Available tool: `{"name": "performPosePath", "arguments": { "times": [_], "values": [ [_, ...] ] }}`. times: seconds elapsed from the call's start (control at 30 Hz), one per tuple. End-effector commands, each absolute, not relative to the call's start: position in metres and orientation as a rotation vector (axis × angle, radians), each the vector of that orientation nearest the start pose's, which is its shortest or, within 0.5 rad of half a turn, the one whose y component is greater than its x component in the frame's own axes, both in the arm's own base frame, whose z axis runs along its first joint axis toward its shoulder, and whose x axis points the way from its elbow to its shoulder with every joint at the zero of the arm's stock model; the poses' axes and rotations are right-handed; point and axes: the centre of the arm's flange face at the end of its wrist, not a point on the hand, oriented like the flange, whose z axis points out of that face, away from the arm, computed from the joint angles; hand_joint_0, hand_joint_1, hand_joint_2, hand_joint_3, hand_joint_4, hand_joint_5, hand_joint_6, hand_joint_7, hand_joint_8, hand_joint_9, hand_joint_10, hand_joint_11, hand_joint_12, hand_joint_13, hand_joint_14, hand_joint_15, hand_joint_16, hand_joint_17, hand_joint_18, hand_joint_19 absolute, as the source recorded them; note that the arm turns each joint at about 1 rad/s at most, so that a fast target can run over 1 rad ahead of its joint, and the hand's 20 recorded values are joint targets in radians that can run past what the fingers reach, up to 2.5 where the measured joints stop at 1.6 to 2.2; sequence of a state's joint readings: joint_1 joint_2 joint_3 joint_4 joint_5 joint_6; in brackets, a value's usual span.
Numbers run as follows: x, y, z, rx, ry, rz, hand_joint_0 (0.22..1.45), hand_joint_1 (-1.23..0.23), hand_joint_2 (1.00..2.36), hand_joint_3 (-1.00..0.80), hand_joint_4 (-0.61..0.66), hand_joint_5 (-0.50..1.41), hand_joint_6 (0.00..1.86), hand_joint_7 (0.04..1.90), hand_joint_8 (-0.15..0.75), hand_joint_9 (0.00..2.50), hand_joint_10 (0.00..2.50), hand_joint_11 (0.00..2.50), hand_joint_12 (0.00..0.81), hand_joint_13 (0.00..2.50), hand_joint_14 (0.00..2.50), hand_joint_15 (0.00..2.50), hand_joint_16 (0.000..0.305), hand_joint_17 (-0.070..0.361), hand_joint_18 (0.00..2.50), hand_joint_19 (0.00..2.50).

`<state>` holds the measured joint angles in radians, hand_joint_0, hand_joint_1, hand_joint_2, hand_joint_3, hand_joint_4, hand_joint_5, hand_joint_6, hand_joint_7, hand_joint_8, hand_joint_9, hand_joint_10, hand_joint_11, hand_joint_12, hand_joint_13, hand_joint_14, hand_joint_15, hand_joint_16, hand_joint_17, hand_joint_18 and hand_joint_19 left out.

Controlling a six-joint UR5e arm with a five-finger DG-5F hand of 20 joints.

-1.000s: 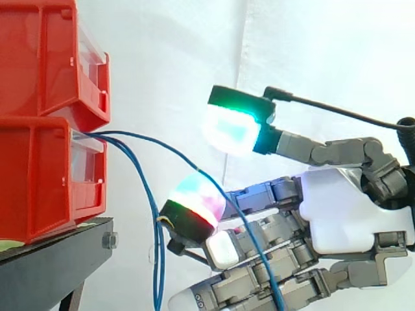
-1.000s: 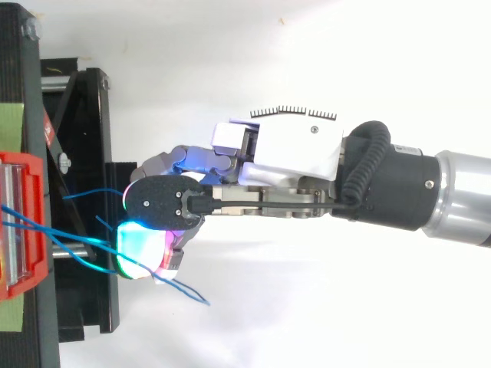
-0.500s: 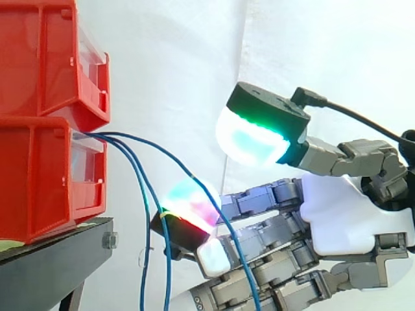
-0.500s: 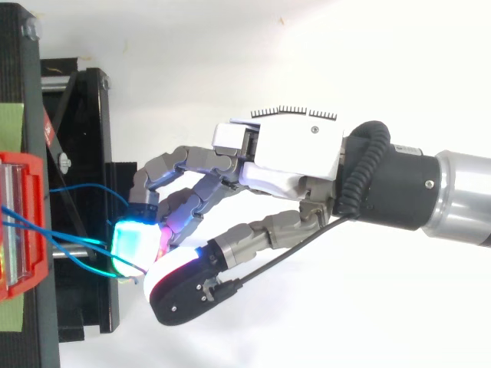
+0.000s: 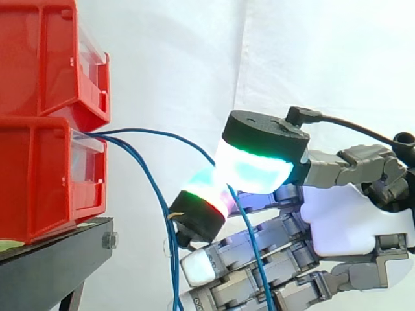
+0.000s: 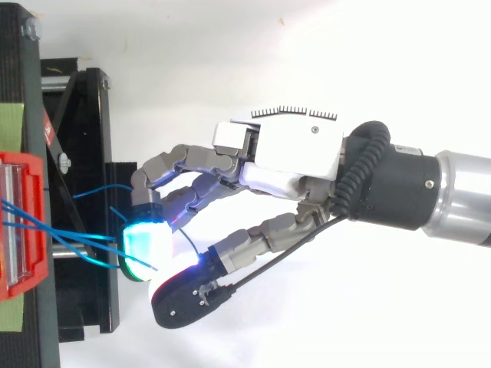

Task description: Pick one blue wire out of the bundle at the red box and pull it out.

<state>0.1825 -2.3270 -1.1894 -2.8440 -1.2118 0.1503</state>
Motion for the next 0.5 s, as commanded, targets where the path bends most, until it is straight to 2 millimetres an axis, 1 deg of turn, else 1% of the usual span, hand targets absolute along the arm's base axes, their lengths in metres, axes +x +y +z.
{"name": "performPosePath", "arguments": {
  "times": [0.0, 0.03, 0.07, 0.13, 0.2, 0.3, 0.37, 0.4, 0.43, 0.47],
  "values": [
    [0.7602, -0.0308, 0.2217, 1.429, 1.053, 1.136, 0.59, -0.87, 1.02, -0.23, 0.05, -0.11, 0.9, 1.23, 0.303, 0.79, 0.01, 0.48, 0.419, 0.53, 0.01, 0.31, 0.06, 0.134, 0.45, 0.33],
    [0.7602, -0.0308, 0.2217, 1.429, 1.053, 1.136, 0.59, -0.86, 1.02, -0.22, 0.05, -0.11, 0.9, 1.23, 0.301, 0.79, 0.01, 0.49, 0.419, 0.53, 0.01, 0.31, 0.06, 0.134, 0.45, 0.33],
    [0.7603, -0.0306, 0.2217, 1.428, 1.054, 1.137, 0.58, -0.85, 1.02, -0.2, 0.05, -0.1, 0.91, 1.2, 0.314, 0.82, 0.02, 0.48, 0.439, 0.55, 0.01, 0.31, 0.064, 0.143, 0.48, 0.32],
    [0.7599, -0.0309, 0.221, 1.429, 1.054, 1.135, 0.57, -0.84, 1.01, -0.19, 0.05, -0.1, 0.91, 1.18, 0.321, 0.84, 0.01, 0.48, 0.457, 0.57, 0.01, 0.32, 0.067, 0.15, 0.5, 0.32],
    [0.7599, -0.0307, 0.221, 1.429, 1.055, 1.136, 0.55, -0.78, 1.01, -0.16, 0.05, -0.1, 0.91, 1.15, 0.348, 0.88, 0.01, 0.48, 0.493, 0.6, 0.01, 0.31, 0.075, 0.169, 0.56, 0.3],
    [0.7599, -0.0307, 0.221, 1.429, 1.055, 1.136, 0.54, -0.73, 1.0, -0.13, 0.05, -0.09, 0.9, 1.15, 0.35, 0.9, 0.01, 0.48, 0.5, 0.61, 0.01, 0.32, 0.077, 0.174, 0.57, 0.31],
    [0.7599, -0.0307, 0.221, 1.429, 1.055, 1.136, 0.54, -0.66, 1.0, -0.1, 0.04, -0.09, 0.9, 1.14, 0.352, 0.92, 0.01, 0.47, 0.511, 0.62, 0.01, 0.32, 0.08, 0.18, 0.58, 0.31],
    [0.7599, -0.0307, 0.221, 1.429, 1.055, 1.136, 0.54, -0.65, 1.0, -0.09, 0.03, -0.09, 0.89, 1.14, 0.353, 0.93, 0.01, 0.47, 0.514, 0.62, 0.01, 0.32, 0.08, 0.181, 0.58, 0.31],
    [0.7599, -0.0307, 0.221, 1.429, 1.055, 1.136, 0.54, -0.63, 1.01, -0.09, 0.03, -0.09, 0.89, 1.14, 0.352, 0.93, 0.01, 0.46, 0.516, 0.63, 0.01, 0.32, 0.081, 0.182, 0.58, 0.31],
    [0.7599, -0.0307, 0.221, 1.429, 1.055, 1.136, 0.52, -0.61, 1.07, -0.1, 0.02, -0.08, 0.88, 1.12, 0.351, 0.95, 0.01, 0.46, 0.519, 0.63, 0.01, 0.32, 0.082, 0.184, 0.58, 0.31]
  ]
}}
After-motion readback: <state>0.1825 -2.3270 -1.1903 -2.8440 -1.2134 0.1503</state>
